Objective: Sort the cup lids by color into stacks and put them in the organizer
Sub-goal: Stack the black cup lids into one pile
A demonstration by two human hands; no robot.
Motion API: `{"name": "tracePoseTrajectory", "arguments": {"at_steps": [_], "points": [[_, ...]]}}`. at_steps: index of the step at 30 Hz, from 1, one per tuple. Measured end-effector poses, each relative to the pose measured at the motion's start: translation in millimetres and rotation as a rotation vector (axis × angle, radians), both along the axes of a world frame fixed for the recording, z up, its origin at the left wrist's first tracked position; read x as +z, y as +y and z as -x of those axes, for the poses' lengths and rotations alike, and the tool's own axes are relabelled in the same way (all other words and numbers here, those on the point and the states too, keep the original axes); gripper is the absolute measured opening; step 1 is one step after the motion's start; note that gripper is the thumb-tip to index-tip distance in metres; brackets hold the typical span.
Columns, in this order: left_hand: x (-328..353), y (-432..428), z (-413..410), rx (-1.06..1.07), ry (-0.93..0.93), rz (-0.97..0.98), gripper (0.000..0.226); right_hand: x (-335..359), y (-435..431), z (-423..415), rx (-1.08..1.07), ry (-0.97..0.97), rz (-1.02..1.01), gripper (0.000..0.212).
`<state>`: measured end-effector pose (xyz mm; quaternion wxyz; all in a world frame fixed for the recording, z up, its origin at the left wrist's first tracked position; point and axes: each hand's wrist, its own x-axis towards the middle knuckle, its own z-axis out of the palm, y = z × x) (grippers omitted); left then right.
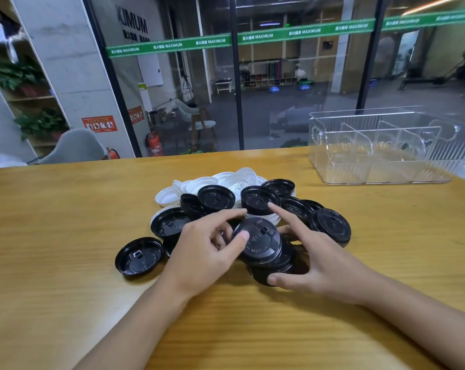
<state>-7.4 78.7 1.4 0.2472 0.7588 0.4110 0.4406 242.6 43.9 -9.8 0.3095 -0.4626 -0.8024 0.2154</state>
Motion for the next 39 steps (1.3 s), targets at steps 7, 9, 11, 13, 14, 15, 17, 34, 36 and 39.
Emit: {"name": "tracePoseTrajectory", "arguments": {"at_steps": [7,9,11,13,14,15,17,34,36,39], "points": [[-2.1,-6.1,-3.5,-0.015,0.219,-0.099,0.024,-1.3,0.2,1.1,0.052,-0.044,-0.069,0.085],[-1.7,-6.0,-4.2,-0.011,0.226,-0.105,0.026,-2.1,1.4,0.1,0.058,-0.047,-0.067,0.084],[-1.2,-6.2,-4.2,0.008,0.239,-0.161,0.029,-2.0,1.0,0.3,0.063,-0.04,-0.068,0.084],[1.2,-8.4,-3.5,-0.008,0.245,-0.167,0.039,-2.6,0.9,0.6,0.059,-0.036,-0.073,0.083],[3.0,-9.5,-3.1,-0.052,0.241,-0.152,0.045,-3.2,1.4,0.5,0.057,-0.036,-0.076,0.083],[4.2,-10.7,-3.0,-0.111,0.242,-0.138,0.051,-4.0,1.8,0.4,0.056,-0.035,-0.076,0.082],[7.3,-14.1,-2.6,-0.208,0.267,-0.109,0.063,-5.0,2.5,0.4,0.052,-0.03,-0.076,0.081],[-4.1,-8.3,-5.5,-0.058,0.187,-0.092,0.069,-6.0,-3.1,4.9,0.024,0.012,-0.06,0.083],[-5.2,-8.1,-7.2,-0.066,0.226,-0.078,0.073,-6.1,-3.4,5.2,0.03,0.013,-0.076,0.077],[-4.7,-9.9,-7.7,-0.093,0.25,-0.079,0.073,-4.6,-3.8,6.3,0.031,0.028,-0.088,0.072]]}}
